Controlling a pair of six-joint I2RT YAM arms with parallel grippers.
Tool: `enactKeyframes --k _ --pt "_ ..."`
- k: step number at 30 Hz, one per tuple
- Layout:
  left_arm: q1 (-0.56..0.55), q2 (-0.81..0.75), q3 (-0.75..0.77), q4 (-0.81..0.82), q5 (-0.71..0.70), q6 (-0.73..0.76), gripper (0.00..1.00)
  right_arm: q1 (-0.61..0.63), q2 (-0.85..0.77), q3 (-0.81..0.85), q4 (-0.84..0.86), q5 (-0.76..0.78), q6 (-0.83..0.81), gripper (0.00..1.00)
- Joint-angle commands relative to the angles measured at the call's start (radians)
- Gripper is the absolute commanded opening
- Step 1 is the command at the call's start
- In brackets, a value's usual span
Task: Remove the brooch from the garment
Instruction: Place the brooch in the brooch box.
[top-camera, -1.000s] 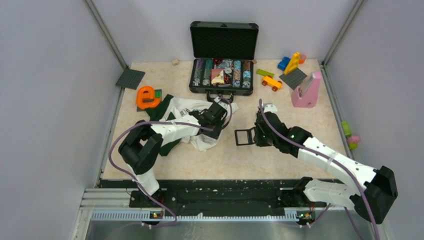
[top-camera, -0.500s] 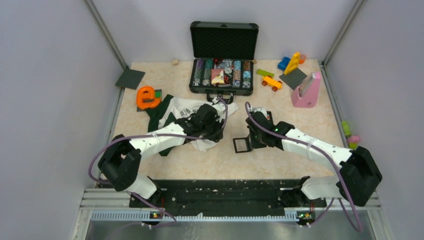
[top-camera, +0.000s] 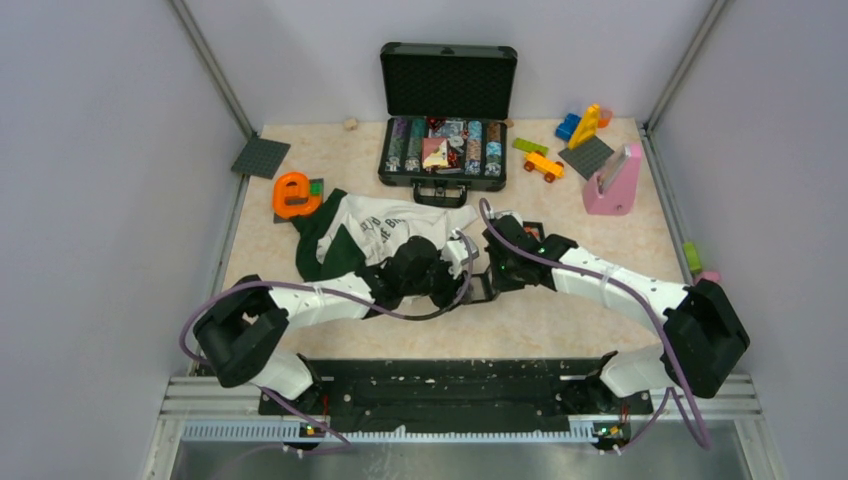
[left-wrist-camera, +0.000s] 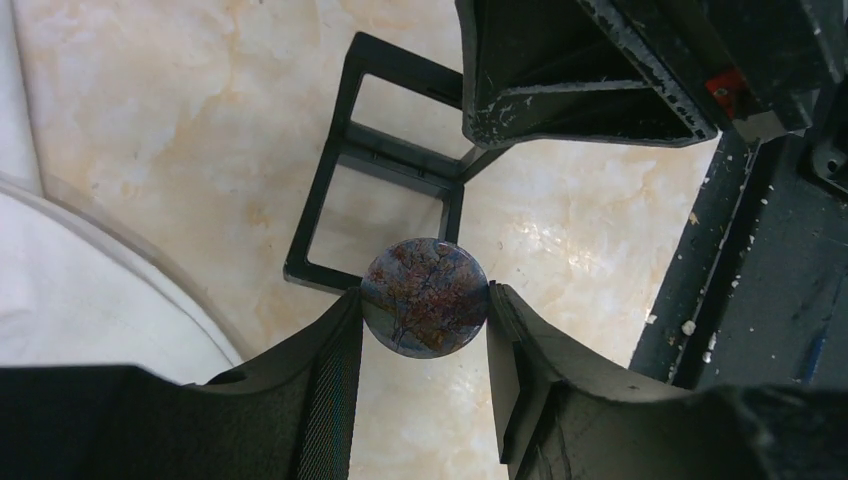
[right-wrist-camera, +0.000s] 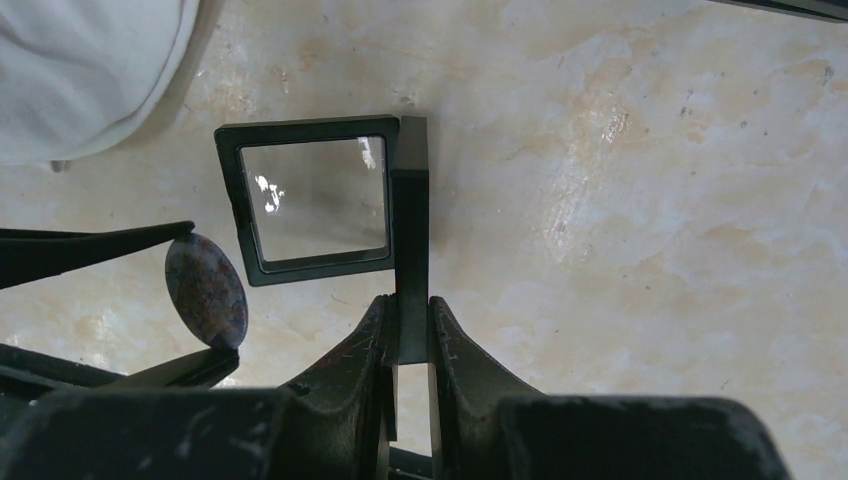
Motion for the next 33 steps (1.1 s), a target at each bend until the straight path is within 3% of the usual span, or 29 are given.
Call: enactKeyframes --k 1,6,12,27,33 --pt "0.001 -0.004 -0.043 0.247 0.004 0.055 0.45 -0.010 -0.004 0.043 0.012 -0.023 -0.016 0.00" --pt "0.000 0.037 -0.093 0.424 0.006 0.098 0.45 -0.010 -0.007 0.035 0.026 -0.073 -0.016 0.00" --pt "0.000 0.106 -0.094 0.464 -0.005 0.093 0.45 -0.010 -0.005 0.036 0.023 -0.083 -0.025 0.00" --pt "-0.031 0.140 -0.044 0.300 -0.053 0.158 0.44 -0.010 0.021 0.043 0.010 -0.067 -0.031 0.00" --pt "-0.037 0.178 -0.005 0.244 -0.048 0.161 0.51 -0.010 0.023 0.044 0.009 -0.066 -0.033 0.00"
